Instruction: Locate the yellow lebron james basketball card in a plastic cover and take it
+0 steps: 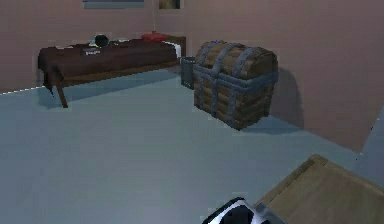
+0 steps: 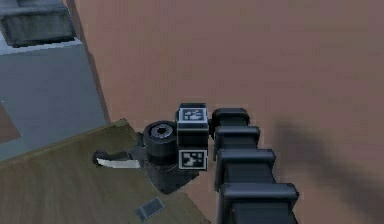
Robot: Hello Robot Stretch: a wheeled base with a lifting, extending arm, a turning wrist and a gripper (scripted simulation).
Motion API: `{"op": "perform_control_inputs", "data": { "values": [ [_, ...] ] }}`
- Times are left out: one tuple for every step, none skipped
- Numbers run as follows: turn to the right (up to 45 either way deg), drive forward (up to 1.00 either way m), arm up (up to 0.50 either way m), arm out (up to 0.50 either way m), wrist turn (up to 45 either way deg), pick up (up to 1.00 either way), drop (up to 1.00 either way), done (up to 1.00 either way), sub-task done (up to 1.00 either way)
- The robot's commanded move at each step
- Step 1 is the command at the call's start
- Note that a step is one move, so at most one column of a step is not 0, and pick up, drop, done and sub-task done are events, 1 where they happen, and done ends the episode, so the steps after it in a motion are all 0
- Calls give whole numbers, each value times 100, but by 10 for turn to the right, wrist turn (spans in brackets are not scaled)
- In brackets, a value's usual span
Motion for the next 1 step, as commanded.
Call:
{"op": "perform_control_inputs", "data": {
  "values": [
    [0, 0, -28, 0, 0, 0, 0, 0, 0]
  ]
}}
